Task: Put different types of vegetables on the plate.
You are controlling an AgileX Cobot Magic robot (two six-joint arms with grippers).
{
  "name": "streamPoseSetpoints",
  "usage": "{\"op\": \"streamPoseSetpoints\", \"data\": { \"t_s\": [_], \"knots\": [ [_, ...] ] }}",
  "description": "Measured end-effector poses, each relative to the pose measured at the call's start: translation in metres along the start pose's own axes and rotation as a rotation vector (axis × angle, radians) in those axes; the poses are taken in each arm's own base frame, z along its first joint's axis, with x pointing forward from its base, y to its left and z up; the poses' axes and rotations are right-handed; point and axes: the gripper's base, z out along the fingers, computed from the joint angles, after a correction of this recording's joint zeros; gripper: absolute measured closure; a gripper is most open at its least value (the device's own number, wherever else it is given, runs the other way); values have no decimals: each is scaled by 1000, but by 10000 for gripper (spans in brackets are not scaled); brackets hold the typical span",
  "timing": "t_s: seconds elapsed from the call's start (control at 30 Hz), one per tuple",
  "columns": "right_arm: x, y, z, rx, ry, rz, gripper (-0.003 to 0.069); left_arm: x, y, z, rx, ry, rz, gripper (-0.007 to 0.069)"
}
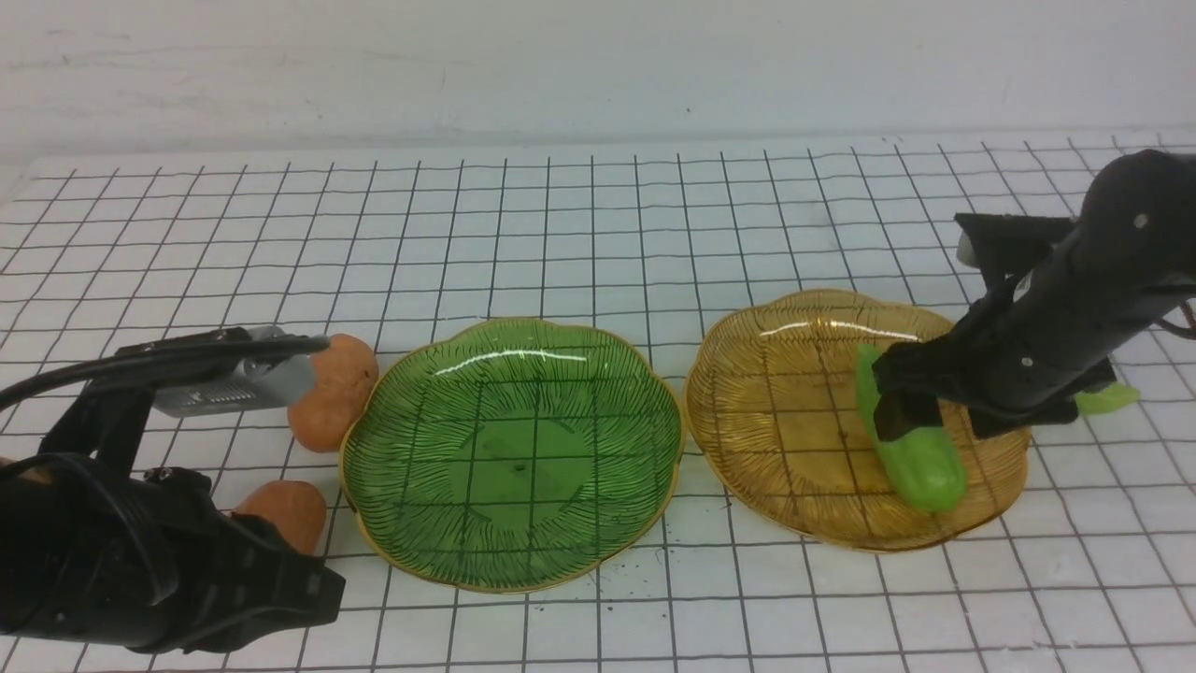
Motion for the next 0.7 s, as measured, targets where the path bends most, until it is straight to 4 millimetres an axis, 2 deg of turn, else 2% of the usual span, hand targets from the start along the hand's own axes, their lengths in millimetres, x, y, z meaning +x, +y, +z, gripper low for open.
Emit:
{"op": "streamPoseSetpoints", "data": {
  "t_s": [0.1, 0.3, 0.37, 0.43, 0.5, 0.53, 0.6, 0.7],
  "knots": [
    [-6, -2, -5, 29, -17, -32, -18, 0, 0, 0, -1, 1, 1, 631],
    [-33, -9, -30, 115, -92, -98, -31, 0, 0, 0, -3, 1, 2, 628],
    [-40, -17, -37, 150, -119, -109, -24, 0, 0, 0, -4, 2, 3, 628],
    [-47, -34, -42, 212, -137, -119, -1, 0, 0, 0, -4, 2, 3, 628],
    [-47, -51, -40, 263, -112, -116, 29, 0, 0, 0, -4, 2, 3, 628],
    [-47, -52, -40, 264, -109, -113, 29, 0, 0, 0, -4, 2, 3, 628],
    [-43, -70, -28, 306, -31, -101, 71, 0, 0, 0, -5, 2, 4, 628],
    [-40, -79, -14, 328, 27, -104, 97, 0, 0, 0, -5, 2, 4, 628]
  ]
}}
